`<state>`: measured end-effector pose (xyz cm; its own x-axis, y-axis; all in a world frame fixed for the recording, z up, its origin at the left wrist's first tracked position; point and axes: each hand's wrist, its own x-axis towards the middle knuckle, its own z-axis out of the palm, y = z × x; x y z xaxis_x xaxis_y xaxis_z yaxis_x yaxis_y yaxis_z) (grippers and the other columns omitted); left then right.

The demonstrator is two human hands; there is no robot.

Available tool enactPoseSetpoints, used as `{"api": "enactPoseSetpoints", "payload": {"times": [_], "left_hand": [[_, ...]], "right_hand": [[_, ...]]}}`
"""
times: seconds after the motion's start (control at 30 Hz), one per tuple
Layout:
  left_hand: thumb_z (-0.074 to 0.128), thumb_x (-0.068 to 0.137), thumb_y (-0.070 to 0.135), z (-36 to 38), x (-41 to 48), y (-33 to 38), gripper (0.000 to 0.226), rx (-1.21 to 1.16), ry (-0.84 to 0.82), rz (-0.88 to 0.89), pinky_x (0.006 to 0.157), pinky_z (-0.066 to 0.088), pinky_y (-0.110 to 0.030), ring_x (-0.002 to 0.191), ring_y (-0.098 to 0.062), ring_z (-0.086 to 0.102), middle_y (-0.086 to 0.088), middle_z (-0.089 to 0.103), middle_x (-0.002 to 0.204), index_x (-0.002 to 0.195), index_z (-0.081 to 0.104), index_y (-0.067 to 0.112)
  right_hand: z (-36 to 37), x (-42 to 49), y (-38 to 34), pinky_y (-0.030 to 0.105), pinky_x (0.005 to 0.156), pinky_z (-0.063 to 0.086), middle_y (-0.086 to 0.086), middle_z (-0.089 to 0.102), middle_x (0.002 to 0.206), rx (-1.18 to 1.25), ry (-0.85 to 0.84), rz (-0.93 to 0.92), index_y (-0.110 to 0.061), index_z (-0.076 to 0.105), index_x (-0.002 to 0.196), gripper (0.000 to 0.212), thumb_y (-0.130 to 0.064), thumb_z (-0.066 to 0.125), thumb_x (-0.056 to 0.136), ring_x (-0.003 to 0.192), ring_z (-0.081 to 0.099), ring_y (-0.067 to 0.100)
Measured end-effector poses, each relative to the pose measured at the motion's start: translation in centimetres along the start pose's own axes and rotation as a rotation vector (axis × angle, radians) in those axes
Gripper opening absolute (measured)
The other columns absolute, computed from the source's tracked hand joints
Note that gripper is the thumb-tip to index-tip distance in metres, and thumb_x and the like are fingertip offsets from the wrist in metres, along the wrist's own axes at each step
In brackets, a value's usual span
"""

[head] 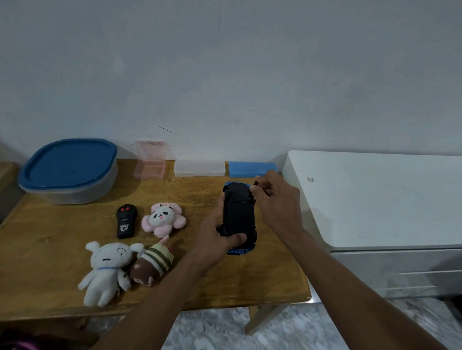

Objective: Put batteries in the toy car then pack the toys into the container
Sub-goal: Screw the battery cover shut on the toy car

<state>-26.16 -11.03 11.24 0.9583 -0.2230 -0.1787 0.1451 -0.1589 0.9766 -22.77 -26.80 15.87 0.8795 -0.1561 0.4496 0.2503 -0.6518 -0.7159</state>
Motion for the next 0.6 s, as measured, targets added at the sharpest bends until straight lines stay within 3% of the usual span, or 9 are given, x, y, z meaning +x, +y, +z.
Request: {"api": "enactPoseSetpoints", "payload": {"times": [0.2,0.4,0.5,0.6], "left_hand": [[0.077,0.079,0.004,0.09,0.0,-0.15,0.105,-0.028,-0.002,-0.022,0.099,0.051,-0.049,0.117,-0.018,0.059,0.006,0.057,0.136,0.152,0.013,0.044],[0.076,0.079,0.003,-0.27,0.0,-0.35,0.105,-0.052,0.008,-0.025,0.1,0.05,-0.049,0.117,-0.017,0.06,0.006,0.061,0.131,0.152,0.013,0.044],[0.076,0.08,0.004,-0.51,0.1,-0.3,0.105,-0.042,-0.016,-0.027,0.1,0.05,-0.049,0.116,-0.018,0.06,0.007,0.06,0.132,0.153,0.012,0.044],[0.077,0.079,0.005,-0.44,0.24,-0.3,0.106,-0.056,-0.015,-0.039,0.099,0.051,-0.049,0.116,-0.017,0.061,0.005,0.061,0.132,0.153,0.011,0.045]], "right_hand": [[0.14,0.26,-0.18,0.036,0.068,0.058,0.005,0.068,0.078,-0.049,-0.05,-0.049,-0.01,0.052,0.078,0.019,-0.017,0.067,0.086,0.076,0.066,0.019],[0.5,0.25,-0.09,0.018,0.058,0.046,0.002,0.063,0.07,-0.056,-0.016,-0.006,-0.015,0.044,0.074,0.026,-0.017,0.067,0.086,0.067,0.061,0.015],[0.63,0.3,-0.13,0.023,0.06,0.05,0.001,0.066,0.074,-0.069,-0.032,-0.052,-0.013,0.048,0.076,0.022,-0.019,0.066,0.088,0.068,0.063,0.015],[0.78,0.21,-0.14,0.019,0.057,0.049,-0.004,0.064,0.07,-0.056,-0.008,-0.094,-0.015,0.051,0.076,0.018,-0.017,0.065,0.089,0.063,0.06,0.009]]}}
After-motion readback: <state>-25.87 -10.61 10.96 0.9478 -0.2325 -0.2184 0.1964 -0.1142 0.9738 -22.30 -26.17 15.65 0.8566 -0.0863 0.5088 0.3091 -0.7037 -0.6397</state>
